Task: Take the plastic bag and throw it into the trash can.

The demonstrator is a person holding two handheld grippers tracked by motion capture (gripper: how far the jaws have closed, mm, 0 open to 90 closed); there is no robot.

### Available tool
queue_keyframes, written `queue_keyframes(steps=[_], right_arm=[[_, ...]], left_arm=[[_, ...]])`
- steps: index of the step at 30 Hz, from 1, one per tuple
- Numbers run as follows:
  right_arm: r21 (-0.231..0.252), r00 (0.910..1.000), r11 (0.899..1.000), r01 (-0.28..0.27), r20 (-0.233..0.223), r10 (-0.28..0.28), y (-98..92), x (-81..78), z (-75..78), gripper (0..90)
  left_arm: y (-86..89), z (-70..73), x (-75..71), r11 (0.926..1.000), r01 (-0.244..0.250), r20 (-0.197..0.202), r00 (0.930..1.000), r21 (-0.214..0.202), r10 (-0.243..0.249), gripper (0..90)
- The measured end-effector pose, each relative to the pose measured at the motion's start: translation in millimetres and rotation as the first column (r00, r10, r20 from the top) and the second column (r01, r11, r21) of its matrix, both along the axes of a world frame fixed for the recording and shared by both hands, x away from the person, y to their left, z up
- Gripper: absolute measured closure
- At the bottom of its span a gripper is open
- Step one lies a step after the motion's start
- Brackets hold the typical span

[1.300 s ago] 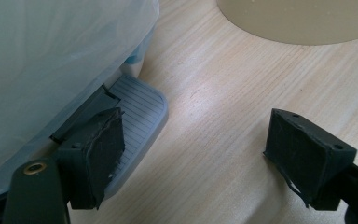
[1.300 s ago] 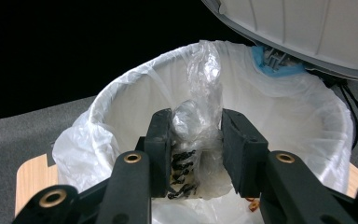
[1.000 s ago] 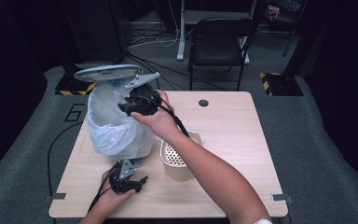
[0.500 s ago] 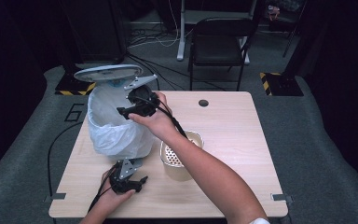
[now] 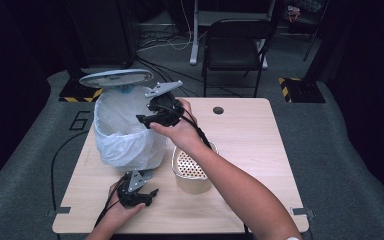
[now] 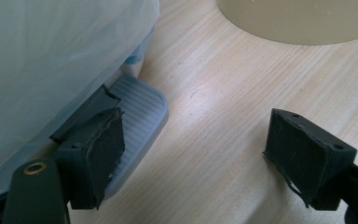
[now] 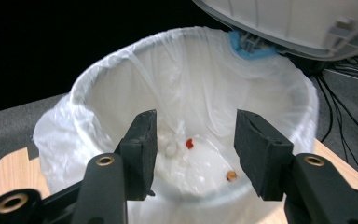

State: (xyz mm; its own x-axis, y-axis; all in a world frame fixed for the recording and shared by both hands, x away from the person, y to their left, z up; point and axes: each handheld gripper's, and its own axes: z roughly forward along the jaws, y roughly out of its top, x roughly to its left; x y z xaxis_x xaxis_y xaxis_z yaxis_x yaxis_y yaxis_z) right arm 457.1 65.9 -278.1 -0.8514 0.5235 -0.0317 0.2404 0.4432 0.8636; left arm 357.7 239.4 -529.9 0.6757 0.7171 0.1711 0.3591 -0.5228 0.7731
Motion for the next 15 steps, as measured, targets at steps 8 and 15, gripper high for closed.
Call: queue_keyframes(steps=[8,15], right_arm=[[-0.011,0.9998,1.0,0.02,0.011,-0.02,-28.7,-7.2,1.2,48.2],[0.003,0.9988,0.999,0.047,0.013,-0.047,-50.0,-10.3,0.9,47.4]], left_arm=[[0.4,0.8,-0.1,1.0,0.006,-0.01,0.9999,0.004,-0.006,19.2],[-0.7,-0.3,-1.0,0.9999,-0.005,-0.017,0.9998,-0.015,0.005,19.2]])
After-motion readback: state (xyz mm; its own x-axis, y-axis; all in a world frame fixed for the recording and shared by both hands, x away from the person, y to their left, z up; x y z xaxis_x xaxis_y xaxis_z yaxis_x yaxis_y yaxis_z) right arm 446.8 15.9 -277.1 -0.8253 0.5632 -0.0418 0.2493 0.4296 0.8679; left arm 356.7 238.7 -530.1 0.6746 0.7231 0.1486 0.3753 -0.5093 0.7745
